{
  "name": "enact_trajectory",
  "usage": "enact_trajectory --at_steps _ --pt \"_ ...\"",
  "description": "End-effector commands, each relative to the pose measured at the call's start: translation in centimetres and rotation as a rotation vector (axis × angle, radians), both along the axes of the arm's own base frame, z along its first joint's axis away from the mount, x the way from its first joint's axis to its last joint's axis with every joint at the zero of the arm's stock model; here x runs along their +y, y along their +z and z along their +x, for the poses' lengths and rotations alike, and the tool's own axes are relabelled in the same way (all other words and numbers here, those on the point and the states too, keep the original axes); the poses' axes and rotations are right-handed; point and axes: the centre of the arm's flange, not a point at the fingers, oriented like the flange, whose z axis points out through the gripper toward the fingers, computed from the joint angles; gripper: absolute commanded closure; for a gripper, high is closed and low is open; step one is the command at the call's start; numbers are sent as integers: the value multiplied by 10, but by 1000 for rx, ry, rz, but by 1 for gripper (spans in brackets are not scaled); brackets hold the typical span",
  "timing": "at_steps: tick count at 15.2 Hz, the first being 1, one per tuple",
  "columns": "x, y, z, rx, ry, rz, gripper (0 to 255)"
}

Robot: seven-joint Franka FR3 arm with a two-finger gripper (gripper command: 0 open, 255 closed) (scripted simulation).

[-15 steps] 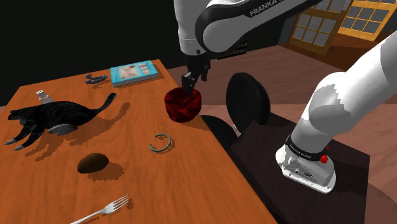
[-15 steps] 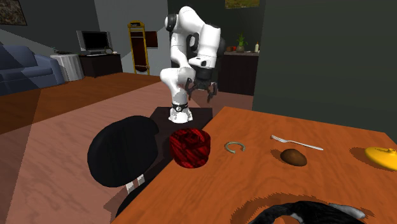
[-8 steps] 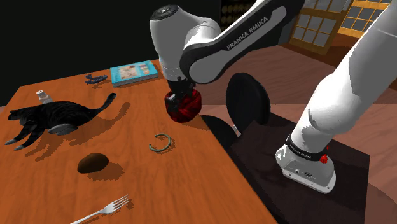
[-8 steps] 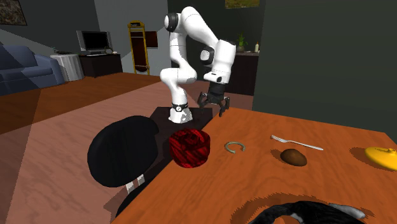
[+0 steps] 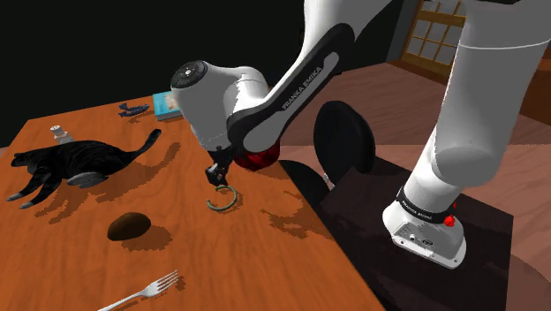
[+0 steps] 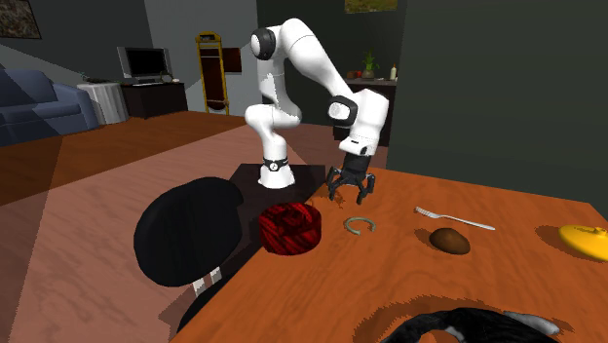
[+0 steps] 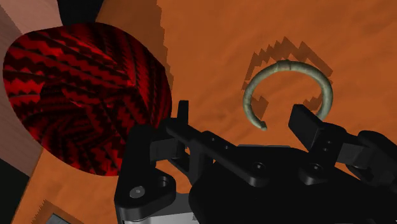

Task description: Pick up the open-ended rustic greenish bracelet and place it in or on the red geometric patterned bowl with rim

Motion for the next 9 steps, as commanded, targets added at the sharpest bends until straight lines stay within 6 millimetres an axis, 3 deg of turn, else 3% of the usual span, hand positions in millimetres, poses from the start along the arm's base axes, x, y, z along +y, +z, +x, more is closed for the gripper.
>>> enact_trajectory --at_steps 1,2,9 --pt "19 -20 9 -4 6 -10 0" --pt "27 -29 12 -5 9 -15 0" --pt "19 -64 17 -5 9 -15 0"
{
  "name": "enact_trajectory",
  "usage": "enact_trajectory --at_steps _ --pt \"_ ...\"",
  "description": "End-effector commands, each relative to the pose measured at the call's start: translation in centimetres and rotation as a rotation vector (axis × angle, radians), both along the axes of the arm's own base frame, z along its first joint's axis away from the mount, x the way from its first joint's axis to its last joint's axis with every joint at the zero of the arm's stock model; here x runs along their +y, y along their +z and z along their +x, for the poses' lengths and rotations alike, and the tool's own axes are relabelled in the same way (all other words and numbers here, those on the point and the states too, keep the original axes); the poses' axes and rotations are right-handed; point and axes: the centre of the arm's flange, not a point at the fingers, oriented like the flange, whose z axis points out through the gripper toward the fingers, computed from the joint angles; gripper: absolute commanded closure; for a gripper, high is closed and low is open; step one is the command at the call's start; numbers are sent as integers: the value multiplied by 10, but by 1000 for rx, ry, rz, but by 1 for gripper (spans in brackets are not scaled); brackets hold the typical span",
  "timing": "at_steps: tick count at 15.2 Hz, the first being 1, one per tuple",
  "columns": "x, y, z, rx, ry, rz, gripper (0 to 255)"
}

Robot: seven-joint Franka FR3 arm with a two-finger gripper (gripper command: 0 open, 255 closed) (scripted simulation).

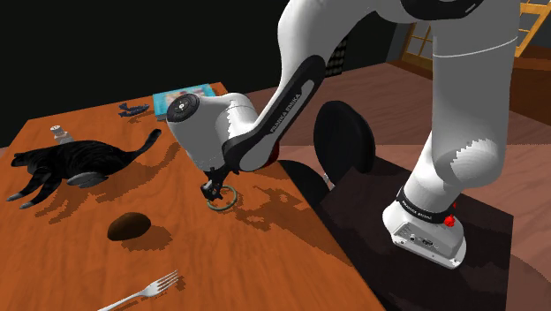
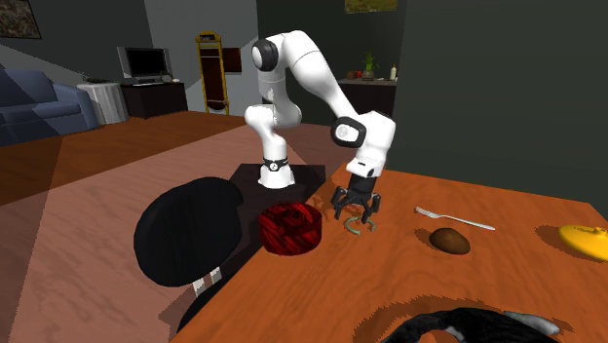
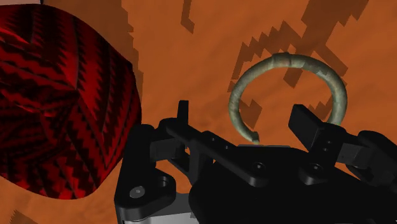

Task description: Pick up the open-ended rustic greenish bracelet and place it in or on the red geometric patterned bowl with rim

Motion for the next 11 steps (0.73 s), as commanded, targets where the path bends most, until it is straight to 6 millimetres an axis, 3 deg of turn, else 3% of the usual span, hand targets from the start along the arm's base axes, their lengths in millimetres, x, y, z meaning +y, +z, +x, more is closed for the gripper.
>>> enact_trajectory --at_steps 1,9,10,11 --pt "-3 -8 0 0 0 0 0" --pt "-3 -8 0 0 0 0 0" --pt "-3 -8 0 0 0 0 255" --pt "-3 -8 0 0 0 0 255"
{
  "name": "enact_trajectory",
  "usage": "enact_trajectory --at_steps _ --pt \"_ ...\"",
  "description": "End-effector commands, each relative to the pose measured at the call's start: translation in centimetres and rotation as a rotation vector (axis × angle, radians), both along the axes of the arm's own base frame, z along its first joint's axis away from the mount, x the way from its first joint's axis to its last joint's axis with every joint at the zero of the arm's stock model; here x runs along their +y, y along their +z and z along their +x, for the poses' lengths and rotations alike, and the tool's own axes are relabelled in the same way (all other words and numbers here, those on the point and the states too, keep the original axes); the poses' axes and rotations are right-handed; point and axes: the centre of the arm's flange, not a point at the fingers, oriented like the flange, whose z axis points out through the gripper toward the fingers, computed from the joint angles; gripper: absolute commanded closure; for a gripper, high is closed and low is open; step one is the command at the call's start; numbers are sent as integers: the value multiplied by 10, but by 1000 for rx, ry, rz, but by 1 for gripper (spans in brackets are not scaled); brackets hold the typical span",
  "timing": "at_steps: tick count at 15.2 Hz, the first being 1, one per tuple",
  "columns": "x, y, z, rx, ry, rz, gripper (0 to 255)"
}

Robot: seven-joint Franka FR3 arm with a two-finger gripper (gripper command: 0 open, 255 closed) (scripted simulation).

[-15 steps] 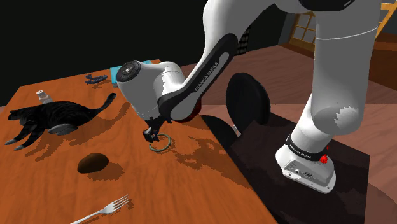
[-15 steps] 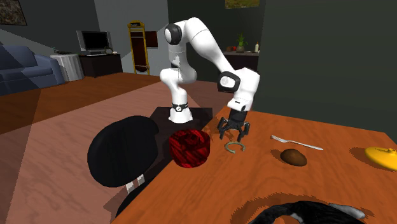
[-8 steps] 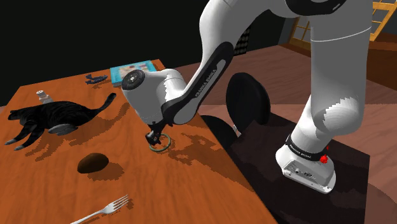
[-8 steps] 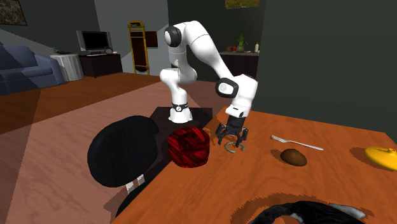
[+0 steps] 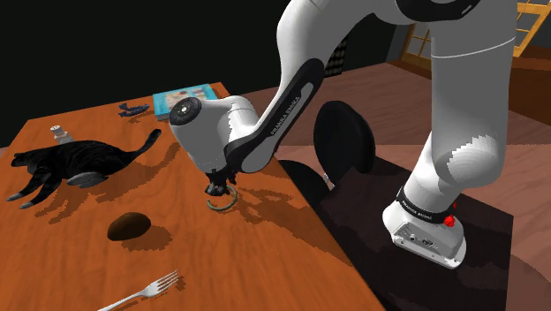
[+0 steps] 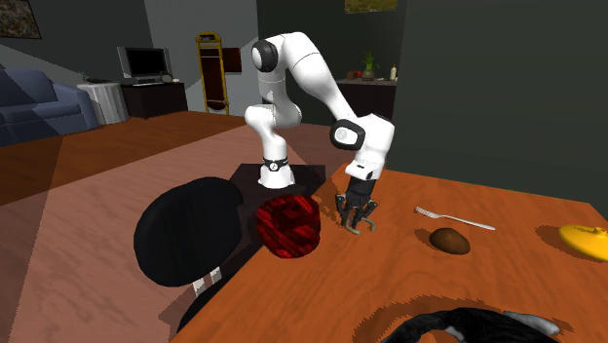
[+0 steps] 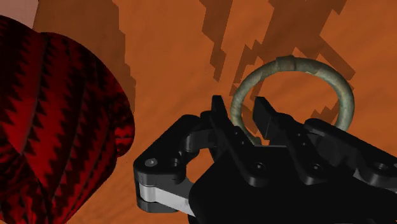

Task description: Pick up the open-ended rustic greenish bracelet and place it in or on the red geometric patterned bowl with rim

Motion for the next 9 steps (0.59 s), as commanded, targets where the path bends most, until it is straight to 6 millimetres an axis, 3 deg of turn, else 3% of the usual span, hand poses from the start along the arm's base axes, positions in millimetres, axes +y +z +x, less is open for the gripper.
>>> enact_trajectory --at_steps 1,9 --pt "0 0 0 0 0 0 255" --pt "0 5 0 0 0 0 255"
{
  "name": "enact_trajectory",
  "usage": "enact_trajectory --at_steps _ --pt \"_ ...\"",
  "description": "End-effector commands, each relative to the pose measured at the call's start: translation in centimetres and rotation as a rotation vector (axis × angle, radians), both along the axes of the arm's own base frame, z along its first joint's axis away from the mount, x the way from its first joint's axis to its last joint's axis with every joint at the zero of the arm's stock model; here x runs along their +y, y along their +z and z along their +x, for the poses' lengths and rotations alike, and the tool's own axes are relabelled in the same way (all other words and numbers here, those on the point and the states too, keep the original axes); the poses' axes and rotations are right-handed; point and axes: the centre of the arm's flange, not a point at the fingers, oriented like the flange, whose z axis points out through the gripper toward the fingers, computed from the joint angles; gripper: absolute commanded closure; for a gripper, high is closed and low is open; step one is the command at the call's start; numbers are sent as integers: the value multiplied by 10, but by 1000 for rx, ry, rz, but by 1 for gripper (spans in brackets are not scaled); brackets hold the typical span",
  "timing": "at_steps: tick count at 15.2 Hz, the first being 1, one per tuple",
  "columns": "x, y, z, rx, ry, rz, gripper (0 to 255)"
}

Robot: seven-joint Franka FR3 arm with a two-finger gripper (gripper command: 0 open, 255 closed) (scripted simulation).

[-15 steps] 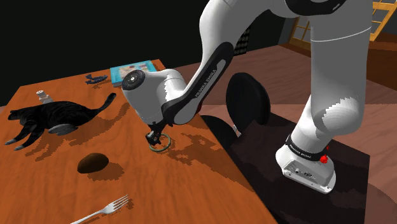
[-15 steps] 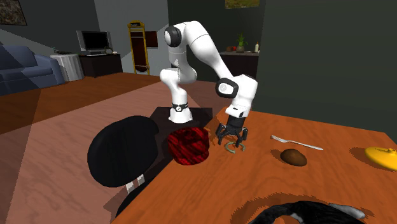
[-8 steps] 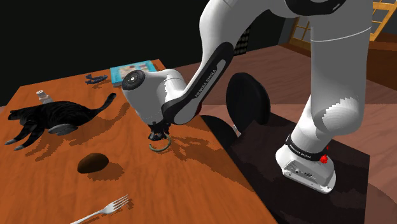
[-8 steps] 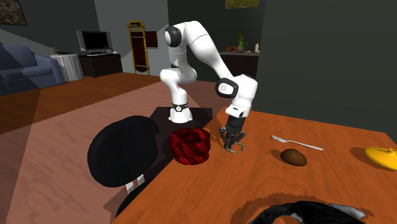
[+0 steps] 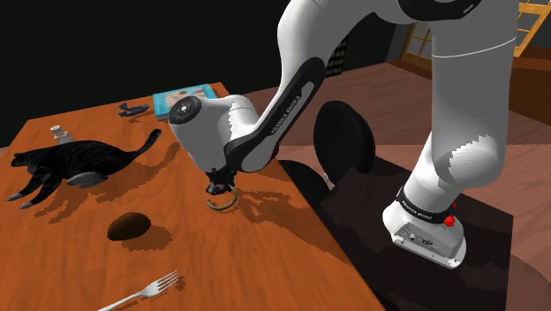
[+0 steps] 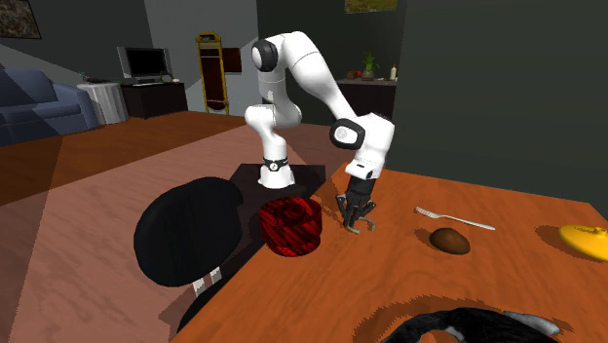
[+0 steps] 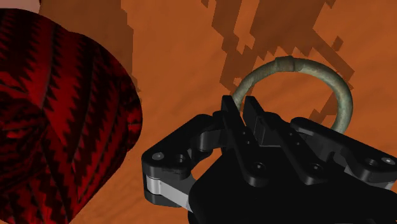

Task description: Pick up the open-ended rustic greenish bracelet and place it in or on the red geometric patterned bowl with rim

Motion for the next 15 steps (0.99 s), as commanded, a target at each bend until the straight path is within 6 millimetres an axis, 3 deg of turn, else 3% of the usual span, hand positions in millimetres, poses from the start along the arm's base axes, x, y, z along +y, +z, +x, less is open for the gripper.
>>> enact_trajectory --at_steps 1,15 --pt "0 8 0 0 0 0 255" --pt "0 82 0 0 0 0 255"
